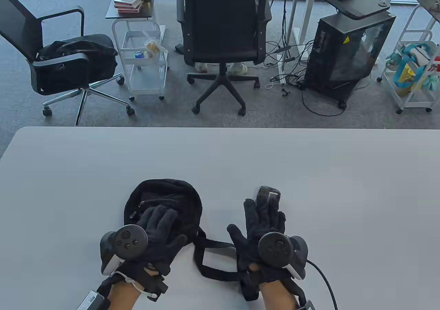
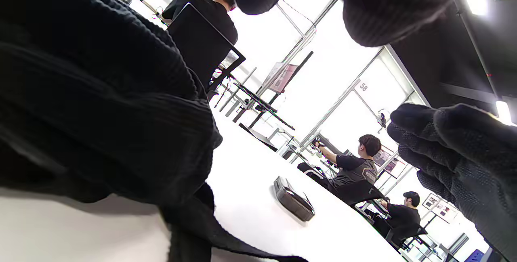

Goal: Put medicine box into the backpack's small front pocket

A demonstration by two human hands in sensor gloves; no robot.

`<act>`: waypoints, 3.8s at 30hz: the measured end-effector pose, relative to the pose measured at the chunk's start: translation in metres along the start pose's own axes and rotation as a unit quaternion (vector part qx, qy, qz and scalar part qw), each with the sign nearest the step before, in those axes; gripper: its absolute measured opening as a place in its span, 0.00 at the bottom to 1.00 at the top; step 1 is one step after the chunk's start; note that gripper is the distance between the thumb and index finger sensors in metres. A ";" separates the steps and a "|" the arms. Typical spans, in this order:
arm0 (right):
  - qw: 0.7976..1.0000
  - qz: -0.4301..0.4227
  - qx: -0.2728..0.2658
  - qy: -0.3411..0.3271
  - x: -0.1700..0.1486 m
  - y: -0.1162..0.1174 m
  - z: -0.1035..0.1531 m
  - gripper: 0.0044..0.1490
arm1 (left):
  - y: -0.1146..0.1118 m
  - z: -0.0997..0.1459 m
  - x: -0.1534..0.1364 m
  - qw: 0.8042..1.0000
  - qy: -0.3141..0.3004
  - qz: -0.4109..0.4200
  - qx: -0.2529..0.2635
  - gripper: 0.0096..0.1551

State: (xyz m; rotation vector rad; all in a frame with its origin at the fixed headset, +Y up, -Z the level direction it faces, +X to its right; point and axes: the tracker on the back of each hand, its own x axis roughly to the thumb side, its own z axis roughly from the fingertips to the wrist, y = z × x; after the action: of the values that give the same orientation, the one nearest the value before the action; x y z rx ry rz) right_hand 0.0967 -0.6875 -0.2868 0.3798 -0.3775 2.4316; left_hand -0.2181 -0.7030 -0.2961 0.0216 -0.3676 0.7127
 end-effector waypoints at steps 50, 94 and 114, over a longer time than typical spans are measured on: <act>1.000 -0.007 0.023 -0.004 0.002 0.010 -0.002 0.52 | 0.030 0.001 -0.167 0.919 0.365 0.079 0.126 0.50; 0.940 -0.313 0.125 0.063 0.030 0.041 0.007 0.48 | 0.005 -0.013 0.000 0.944 -0.032 0.319 0.072 0.25; 0.977 -0.163 -0.047 -0.126 0.068 0.020 0.013 0.29 | -0.007 -0.011 0.006 0.942 -0.011 0.330 -0.065 0.53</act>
State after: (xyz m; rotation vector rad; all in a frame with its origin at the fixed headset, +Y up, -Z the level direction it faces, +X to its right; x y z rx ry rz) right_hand 0.0351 -0.6695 -0.2534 0.6565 -0.4953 2.0427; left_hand -0.2054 -0.7026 -0.3039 -0.2304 -0.4475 1.3521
